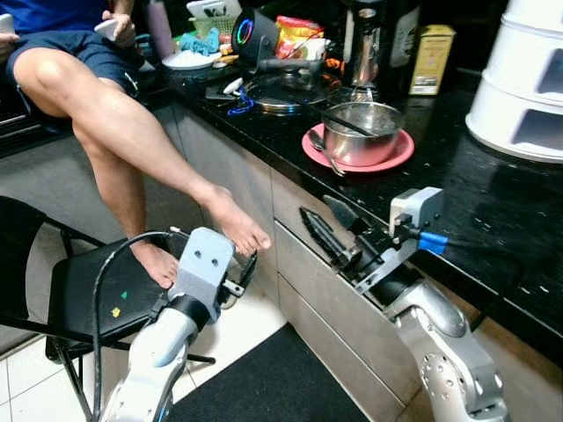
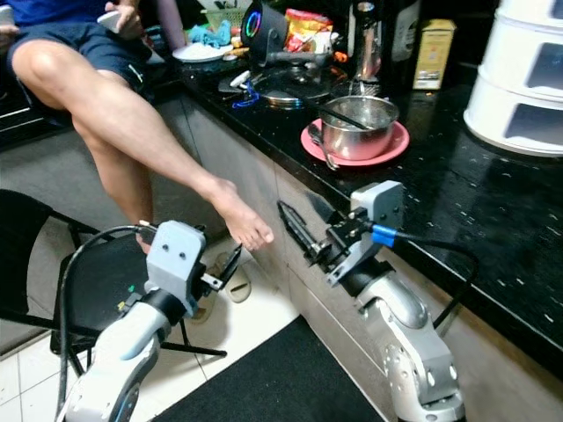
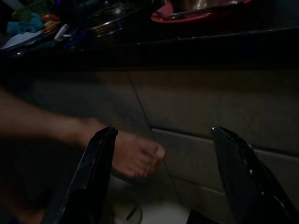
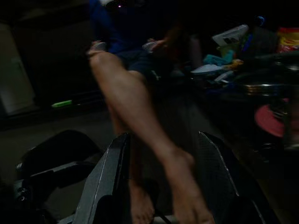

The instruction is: Kitchen organization

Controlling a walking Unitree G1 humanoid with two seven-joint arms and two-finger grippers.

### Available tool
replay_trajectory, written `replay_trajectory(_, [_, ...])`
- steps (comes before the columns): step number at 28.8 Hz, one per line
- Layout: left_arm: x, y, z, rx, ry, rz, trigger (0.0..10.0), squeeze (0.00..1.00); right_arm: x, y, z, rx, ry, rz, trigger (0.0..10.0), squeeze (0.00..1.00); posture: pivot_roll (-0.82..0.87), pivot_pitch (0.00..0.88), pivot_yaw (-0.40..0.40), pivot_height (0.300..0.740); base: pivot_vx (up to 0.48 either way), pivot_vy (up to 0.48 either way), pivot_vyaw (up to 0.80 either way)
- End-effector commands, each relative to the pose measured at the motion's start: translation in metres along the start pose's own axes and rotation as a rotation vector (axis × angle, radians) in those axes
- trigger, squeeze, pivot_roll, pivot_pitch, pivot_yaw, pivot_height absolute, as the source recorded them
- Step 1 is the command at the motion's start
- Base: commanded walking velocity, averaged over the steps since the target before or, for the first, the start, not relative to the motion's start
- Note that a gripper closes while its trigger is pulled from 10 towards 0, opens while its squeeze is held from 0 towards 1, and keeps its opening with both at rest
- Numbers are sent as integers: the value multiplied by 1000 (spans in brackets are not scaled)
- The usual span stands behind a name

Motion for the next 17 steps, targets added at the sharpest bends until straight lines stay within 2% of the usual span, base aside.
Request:
replay_trajectory(1, [-3, 0, 2, 0, 7, 12, 10000, 0, -1, 0, 0, 0, 4, 4, 10000, 0, -64, 0, 61, 740, 386, 0, 0])
replay_trajectory(10, [-3, -1, 2, -2, 9, 11, 10000, 0, 0, 2, 1, 0, 13, 0, 10000, 0, -61, 0, 60, 740, 385, 0, 0])
replay_trajectory(17, [-1, 0, 1, -10, 17, 6, 10000, 0, 8, 5, -3, -24, 86, -45, 10000, 0, -59, 0, 59, 740, 364, 0, 0])
Point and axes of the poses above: a point about 5 cm out from each wrist's last joint towards the gripper, its own y axis pointing out of the wrist towards the gripper, its own x axis along the axis of the wrist's last joint, z = x × y, the point moved 6 cm from there along y, pointing out of the wrist towards the gripper, and after that the axes turned 4 degrees about -y, right-handed, at the moved point
